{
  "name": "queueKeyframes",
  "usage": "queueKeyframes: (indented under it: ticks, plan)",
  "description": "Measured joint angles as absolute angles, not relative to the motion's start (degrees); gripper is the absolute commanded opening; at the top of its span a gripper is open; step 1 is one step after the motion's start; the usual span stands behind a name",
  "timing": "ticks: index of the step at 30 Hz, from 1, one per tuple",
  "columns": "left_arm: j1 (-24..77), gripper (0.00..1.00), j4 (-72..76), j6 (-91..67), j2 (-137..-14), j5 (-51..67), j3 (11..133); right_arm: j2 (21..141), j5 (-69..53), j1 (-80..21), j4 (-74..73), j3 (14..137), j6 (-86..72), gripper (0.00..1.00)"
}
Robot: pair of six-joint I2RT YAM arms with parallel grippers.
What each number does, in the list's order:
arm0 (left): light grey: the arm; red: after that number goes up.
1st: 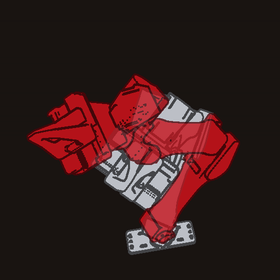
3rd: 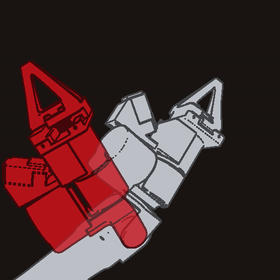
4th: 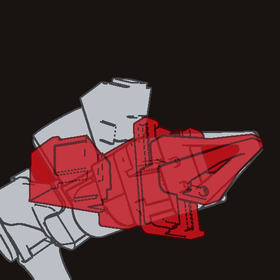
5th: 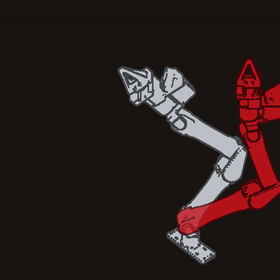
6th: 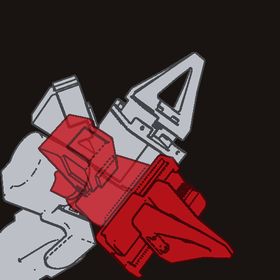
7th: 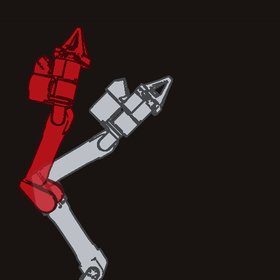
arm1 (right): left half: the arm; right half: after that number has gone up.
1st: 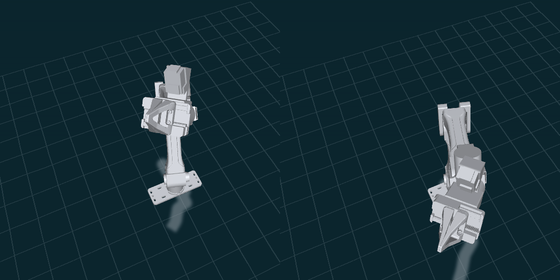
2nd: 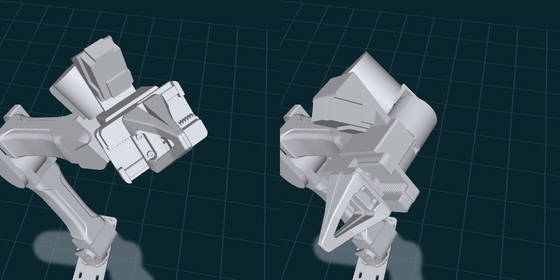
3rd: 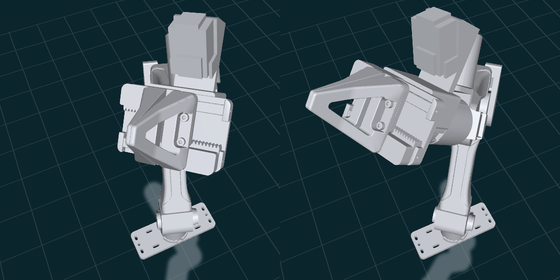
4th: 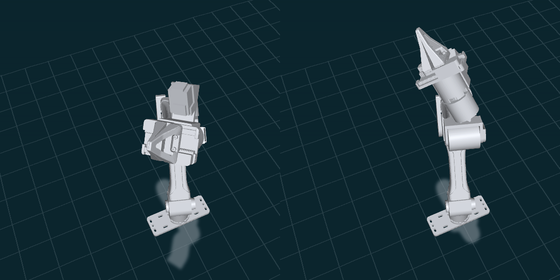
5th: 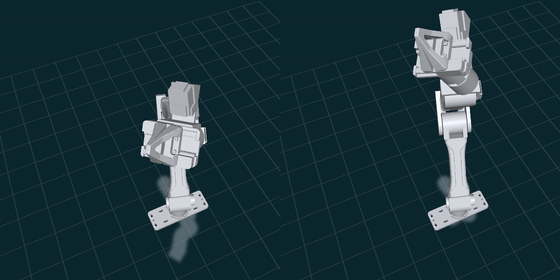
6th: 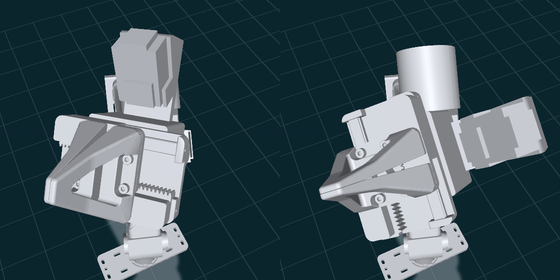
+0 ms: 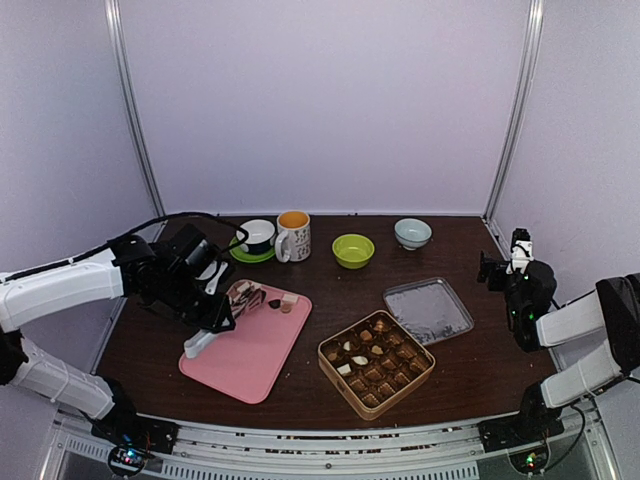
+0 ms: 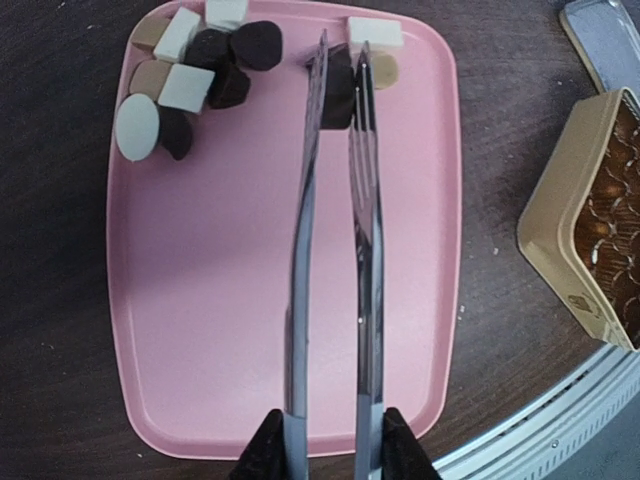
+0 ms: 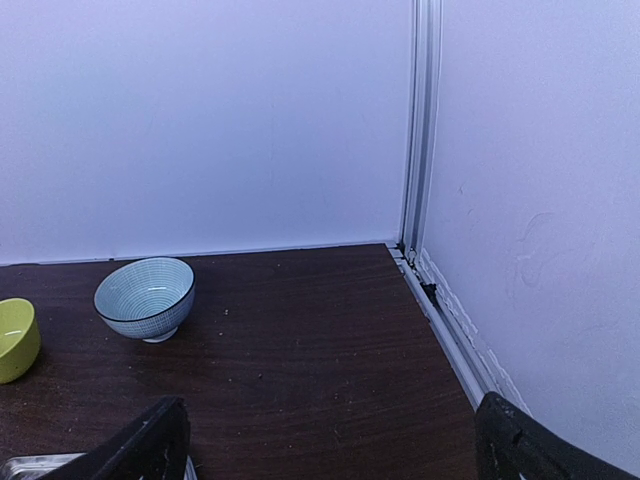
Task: Pack the chocolate
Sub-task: Pick up the fake chocolate from the plate, then place the fake chocolate in the empty pocket of the box.
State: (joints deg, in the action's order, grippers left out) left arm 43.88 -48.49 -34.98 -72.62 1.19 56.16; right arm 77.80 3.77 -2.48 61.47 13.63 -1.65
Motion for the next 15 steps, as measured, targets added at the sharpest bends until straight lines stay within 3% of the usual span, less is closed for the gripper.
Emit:
queueKeyframes:
  ticks: [15]
  plan:
    - [49.6, 0.26, -30.7, -34.6, -69.1, 9.2, 50.2, 77.8, 3.7, -2.5, 61.5, 13.6, -1.7, 1.00]
